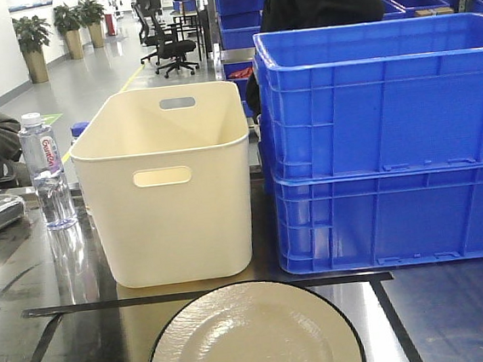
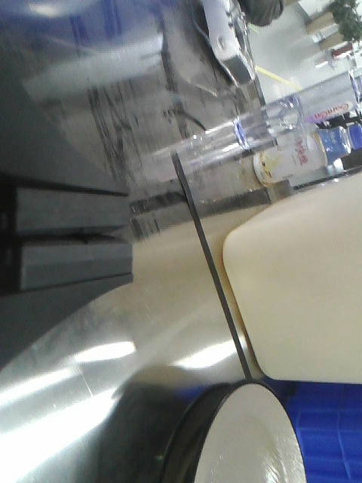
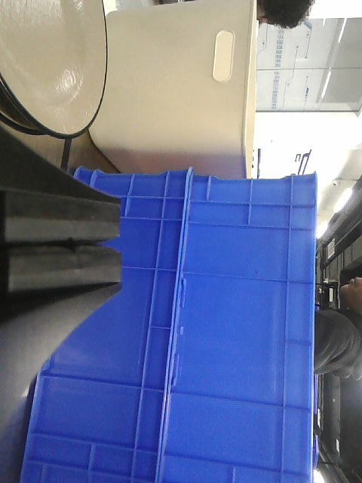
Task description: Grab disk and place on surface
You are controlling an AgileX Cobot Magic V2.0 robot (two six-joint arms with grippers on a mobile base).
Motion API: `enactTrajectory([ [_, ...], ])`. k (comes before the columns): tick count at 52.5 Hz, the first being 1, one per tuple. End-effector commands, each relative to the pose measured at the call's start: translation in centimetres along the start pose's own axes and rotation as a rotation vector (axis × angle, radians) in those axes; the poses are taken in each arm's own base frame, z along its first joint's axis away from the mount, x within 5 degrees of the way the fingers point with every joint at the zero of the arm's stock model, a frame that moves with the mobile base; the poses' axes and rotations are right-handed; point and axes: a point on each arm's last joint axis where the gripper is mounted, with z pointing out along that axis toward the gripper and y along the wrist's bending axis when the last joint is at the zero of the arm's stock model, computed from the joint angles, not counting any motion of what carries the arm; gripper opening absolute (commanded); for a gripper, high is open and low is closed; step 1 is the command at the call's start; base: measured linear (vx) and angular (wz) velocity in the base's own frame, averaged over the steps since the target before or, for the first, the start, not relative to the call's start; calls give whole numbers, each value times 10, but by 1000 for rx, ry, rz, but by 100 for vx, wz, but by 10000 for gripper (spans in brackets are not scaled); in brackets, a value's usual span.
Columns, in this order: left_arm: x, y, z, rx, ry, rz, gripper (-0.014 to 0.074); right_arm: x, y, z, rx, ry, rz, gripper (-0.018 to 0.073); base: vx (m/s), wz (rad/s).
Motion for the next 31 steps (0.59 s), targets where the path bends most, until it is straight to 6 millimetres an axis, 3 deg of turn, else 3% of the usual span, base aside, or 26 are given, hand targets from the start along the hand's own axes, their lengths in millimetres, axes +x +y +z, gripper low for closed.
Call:
enactTrajectory([
  [1,-1,-5,5,35,-133,-41,-5,-16,-1,1,11,-104,-15,-9,0,0],
  [17,77,-6,20,-139,-256,-251,-5,-16,-1,1,11,-104,-15,-9,0,0],
  [31,85,-5,18,-188,-211,-124,-5,-17,-1,1,11,-105,-15,-9,0,0],
])
